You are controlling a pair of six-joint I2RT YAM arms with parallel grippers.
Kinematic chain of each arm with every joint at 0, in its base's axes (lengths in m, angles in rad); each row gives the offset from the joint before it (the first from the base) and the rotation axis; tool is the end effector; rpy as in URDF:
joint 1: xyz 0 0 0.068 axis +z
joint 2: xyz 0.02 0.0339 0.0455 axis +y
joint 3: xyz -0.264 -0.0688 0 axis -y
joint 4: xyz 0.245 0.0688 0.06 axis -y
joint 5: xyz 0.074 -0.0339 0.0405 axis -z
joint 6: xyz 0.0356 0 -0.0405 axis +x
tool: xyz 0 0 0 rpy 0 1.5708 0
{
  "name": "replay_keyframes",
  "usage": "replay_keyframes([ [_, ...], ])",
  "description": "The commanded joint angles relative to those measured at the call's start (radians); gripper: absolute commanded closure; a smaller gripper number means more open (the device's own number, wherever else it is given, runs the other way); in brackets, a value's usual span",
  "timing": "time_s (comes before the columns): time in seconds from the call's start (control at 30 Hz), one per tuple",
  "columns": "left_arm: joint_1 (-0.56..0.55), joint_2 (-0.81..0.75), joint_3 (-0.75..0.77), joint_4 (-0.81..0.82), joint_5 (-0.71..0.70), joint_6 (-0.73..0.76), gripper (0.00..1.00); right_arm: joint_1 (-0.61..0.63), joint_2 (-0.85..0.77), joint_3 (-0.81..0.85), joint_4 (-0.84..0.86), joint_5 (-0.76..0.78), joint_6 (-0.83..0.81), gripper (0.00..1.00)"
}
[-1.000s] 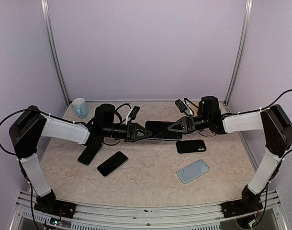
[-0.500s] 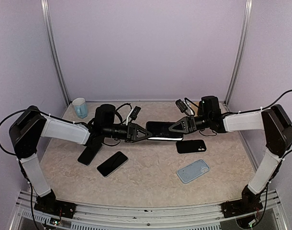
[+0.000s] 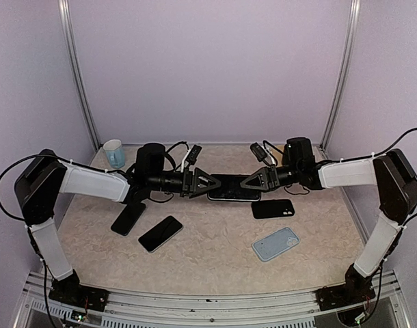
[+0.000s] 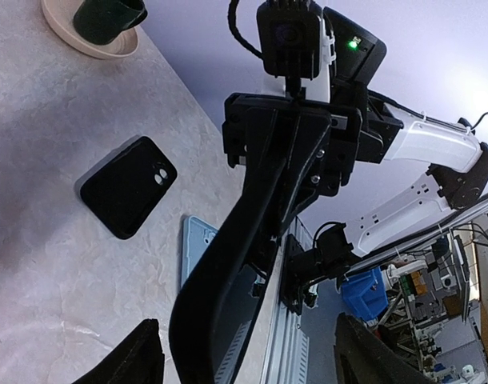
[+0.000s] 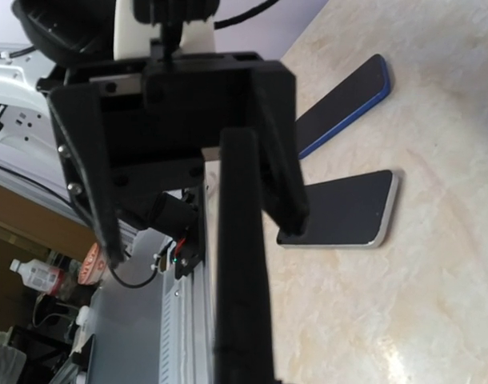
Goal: Put the phone into the phone case
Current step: Press the phone with the phone case.
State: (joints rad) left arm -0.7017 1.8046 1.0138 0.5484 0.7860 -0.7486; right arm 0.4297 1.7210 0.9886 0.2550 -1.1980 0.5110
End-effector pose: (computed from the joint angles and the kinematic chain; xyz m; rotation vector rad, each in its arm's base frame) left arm 0.2834 -0.2725 0.2145 0.6036 2.0199 -1.6633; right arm 0.3126 0.1797 0.2154 -0.7530 2.0430 1.7782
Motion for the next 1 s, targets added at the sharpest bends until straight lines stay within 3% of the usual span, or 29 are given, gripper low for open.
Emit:
replay_keyframes([
  [0.0, 0.001, 0.050, 0.044, 0.021, 0.028, 0.021, 0.29, 0.000, -0.044, 0.007, 0.061, -0.055, 0.022, 1.00],
  [0.2, -0.006, 0.082, 0.065, 0.057, 0.068, 0.004, 0.51, 0.000, -0.047, -0.003, 0.074, -0.063, 0.033, 1.00],
  [0.43, -0.010, 0.079, 0.070, 0.093, 0.103, -0.023, 0.99, 0.000, -0.039, -0.002, 0.081, -0.057, 0.031, 1.00],
  [0.77, -0.012, 0.040, 0.037, 0.166, 0.108, -0.042, 1.00, -0.004, -0.019, -0.002, 0.096, -0.064, 0.035, 1.00],
  [0.97, -0.021, 0.042, 0.026, 0.230, 0.093, -0.079, 1.00, -0.015, -0.032, 0.003, 0.079, -0.060, 0.038, 0.77],
])
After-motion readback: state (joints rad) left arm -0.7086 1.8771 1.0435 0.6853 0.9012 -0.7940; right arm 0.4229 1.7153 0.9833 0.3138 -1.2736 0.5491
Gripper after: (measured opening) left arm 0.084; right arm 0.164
